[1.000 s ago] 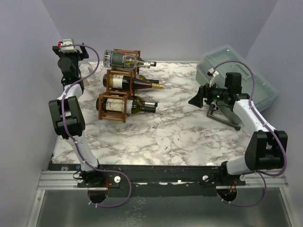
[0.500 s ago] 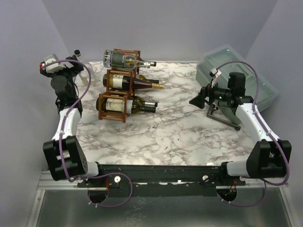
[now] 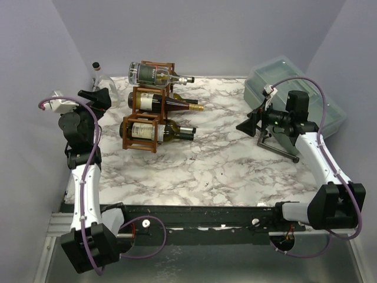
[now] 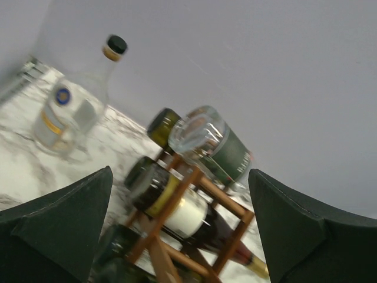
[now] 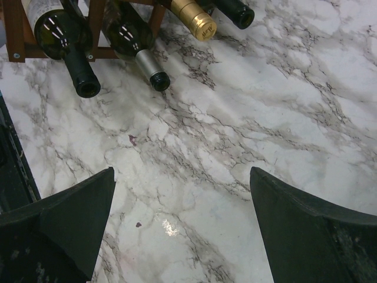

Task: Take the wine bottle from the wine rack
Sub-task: Place the wine bottle at the corner of the board.

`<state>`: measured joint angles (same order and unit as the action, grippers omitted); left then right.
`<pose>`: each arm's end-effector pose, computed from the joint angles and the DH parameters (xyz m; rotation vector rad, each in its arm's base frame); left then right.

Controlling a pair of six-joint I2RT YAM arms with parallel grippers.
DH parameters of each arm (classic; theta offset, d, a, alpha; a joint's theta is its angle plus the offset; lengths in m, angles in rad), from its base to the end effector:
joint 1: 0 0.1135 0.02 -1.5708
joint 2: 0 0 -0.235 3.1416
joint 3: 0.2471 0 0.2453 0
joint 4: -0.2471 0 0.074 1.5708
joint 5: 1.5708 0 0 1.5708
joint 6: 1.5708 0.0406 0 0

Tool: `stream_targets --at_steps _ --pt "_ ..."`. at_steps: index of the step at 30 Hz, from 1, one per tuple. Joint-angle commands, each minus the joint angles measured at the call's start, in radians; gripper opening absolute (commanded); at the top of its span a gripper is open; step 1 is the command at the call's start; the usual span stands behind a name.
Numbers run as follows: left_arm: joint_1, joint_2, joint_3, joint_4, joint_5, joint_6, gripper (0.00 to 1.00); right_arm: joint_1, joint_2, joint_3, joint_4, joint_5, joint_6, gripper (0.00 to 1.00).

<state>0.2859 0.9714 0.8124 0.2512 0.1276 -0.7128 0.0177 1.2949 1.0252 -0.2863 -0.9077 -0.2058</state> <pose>0.2370 0.0643 0.3396 -0.6223 1.3591 -0.4395 0.2847 0.0370 0.2818 -0.7332 1.8541 0.8341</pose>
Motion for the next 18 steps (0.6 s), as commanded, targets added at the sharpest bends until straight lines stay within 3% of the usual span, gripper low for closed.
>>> stream_targets --at_steps 1,5,9,18 --pt "0.006 -0.087 -0.047 -0.088 0.164 -0.236 0.99 -0.007 -0.032 -0.007 -0.003 -0.035 -0.016 1.0" --pt "-0.003 -0.145 -0.076 -0.093 0.21 -0.281 0.99 -0.007 -0.035 -0.008 -0.006 -0.046 -0.021 1.0" --pt "-0.01 -0.189 -0.074 -0.142 0.242 -0.227 0.99 -0.004 -0.015 -0.025 0.025 -0.1 -0.059 1.0" --pt "-0.01 -0.179 0.012 -0.49 0.386 0.074 0.99 0.051 0.185 0.261 -0.14 -0.217 -0.568 1.0"
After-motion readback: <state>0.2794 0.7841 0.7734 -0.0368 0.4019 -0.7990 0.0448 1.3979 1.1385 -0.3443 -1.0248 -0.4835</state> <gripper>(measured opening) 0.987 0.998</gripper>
